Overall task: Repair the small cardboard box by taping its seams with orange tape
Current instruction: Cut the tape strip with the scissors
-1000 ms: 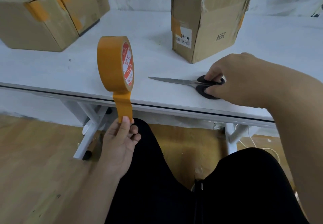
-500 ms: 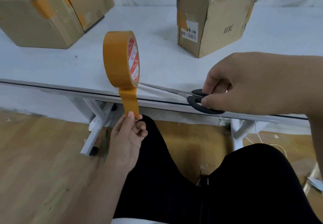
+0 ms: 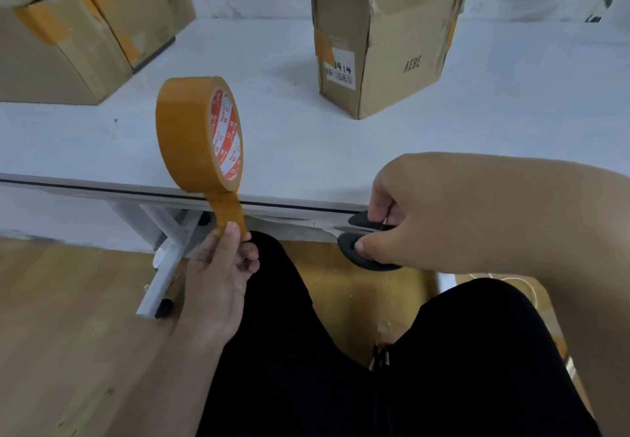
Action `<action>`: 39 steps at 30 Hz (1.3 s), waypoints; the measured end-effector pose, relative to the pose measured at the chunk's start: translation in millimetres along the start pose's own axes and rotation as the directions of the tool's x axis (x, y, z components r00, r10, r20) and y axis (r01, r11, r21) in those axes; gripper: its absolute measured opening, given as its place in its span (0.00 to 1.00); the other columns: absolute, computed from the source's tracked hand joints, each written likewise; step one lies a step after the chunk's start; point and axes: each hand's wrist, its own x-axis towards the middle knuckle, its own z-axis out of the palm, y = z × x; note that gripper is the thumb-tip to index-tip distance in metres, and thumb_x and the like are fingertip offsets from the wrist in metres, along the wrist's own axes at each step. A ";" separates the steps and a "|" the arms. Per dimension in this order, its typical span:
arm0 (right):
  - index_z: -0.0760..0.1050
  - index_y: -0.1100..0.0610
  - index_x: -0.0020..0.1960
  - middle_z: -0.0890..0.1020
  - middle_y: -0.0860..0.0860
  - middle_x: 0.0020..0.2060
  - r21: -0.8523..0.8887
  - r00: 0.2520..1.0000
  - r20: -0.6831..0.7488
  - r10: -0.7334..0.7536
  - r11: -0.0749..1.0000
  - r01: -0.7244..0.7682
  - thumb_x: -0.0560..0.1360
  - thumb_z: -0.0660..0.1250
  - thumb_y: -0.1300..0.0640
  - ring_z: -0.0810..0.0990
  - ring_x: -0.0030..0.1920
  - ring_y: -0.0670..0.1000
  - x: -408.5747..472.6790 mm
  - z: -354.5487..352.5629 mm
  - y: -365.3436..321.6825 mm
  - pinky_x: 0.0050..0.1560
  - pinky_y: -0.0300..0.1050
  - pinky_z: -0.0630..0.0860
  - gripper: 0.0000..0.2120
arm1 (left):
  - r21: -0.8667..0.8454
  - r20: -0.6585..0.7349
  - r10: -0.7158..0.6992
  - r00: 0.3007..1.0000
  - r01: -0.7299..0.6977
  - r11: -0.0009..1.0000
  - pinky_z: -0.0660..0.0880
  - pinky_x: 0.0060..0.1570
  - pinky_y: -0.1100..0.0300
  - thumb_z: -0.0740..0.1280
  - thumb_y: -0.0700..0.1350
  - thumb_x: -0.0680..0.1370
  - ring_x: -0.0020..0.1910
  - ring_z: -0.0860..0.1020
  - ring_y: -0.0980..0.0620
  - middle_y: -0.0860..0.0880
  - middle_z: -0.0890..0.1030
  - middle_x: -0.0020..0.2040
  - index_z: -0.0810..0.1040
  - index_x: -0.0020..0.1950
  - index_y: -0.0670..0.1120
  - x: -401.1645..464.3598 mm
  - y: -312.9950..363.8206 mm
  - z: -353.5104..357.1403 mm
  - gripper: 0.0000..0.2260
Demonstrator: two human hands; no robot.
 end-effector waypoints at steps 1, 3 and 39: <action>0.77 0.45 0.35 0.80 0.44 0.29 -0.024 1.000 0.010 -0.012 1.000 0.013 0.51 0.63 0.30 0.81 0.32 0.47 -1.3 -0.7 -13.6 0.36 0.51 0.81 0.21 | 0.026 0.001 0.009 1.000 -0.009 1.000 0.72 0.32 0.64 0.71 0.54 0.64 0.30 0.74 0.57 0.53 0.77 0.32 0.80 0.33 0.51 0.5 0.9 -0.1 0.07; 0.78 0.47 0.34 0.81 0.46 0.31 0.012 0.999 0.037 -0.009 1.000 0.008 0.50 0.60 0.32 0.82 0.34 0.50 -5.4 -3.2 -33.4 0.40 0.53 0.81 0.24 | 0.059 0.005 0.025 1.000 -0.025 0.998 0.72 0.31 0.64 0.70 0.54 0.66 0.30 0.74 0.57 0.53 0.77 0.31 0.81 0.32 0.51 -0.3 1.4 -0.3 0.08; 0.73 0.54 0.38 0.73 0.48 0.31 -0.162 0.971 0.163 -0.173 0.966 0.200 0.76 0.64 0.46 0.72 0.32 0.47 6.9 -0.9 -106.4 0.30 0.40 0.67 0.14 | 0.160 0.114 -0.044 0.992 0.025 0.987 0.67 0.37 0.59 0.78 0.64 0.57 0.30 0.71 0.56 0.51 0.74 0.29 0.80 0.33 0.52 -8.7 -11.7 -17.0 0.19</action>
